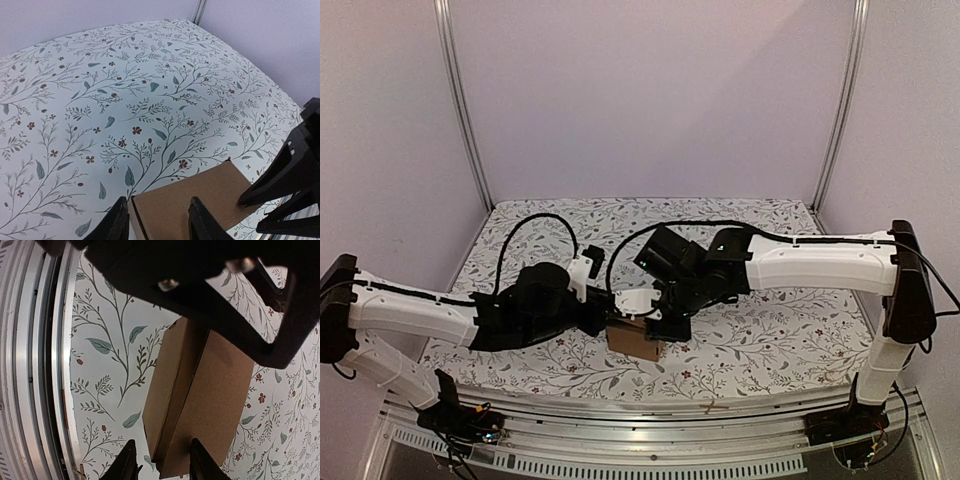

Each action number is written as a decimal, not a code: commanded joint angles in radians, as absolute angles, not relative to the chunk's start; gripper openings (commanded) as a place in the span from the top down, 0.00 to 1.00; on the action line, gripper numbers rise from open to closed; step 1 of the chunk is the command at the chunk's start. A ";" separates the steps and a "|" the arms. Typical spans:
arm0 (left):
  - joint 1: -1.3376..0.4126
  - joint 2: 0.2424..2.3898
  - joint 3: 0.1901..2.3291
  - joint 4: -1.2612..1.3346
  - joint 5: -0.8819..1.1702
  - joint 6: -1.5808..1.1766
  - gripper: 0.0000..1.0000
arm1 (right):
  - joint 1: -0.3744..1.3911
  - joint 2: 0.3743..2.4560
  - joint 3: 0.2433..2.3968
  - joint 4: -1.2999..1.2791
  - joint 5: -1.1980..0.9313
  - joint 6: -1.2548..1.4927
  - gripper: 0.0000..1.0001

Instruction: Fold the paper box

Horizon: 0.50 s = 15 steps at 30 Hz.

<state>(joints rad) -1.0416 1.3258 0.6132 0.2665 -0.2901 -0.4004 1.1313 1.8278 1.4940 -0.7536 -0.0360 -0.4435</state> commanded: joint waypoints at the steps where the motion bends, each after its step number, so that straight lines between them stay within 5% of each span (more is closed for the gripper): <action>1: -1.026 1.413 0.601 0.236 -0.251 -0.412 0.61 | 1.125 1.803 1.457 -0.810 -0.059 -0.433 0.66; 11: -1.022 1.483 0.541 0.309 -0.257 -0.452 0.65 | 1.075 1.591 1.434 -0.821 -0.126 -0.481 0.54; 15: -1.022 1.488 0.551 0.317 -0.251 -0.445 0.65 | 0.974 1.583 1.450 -0.797 -0.315 -0.390 0.74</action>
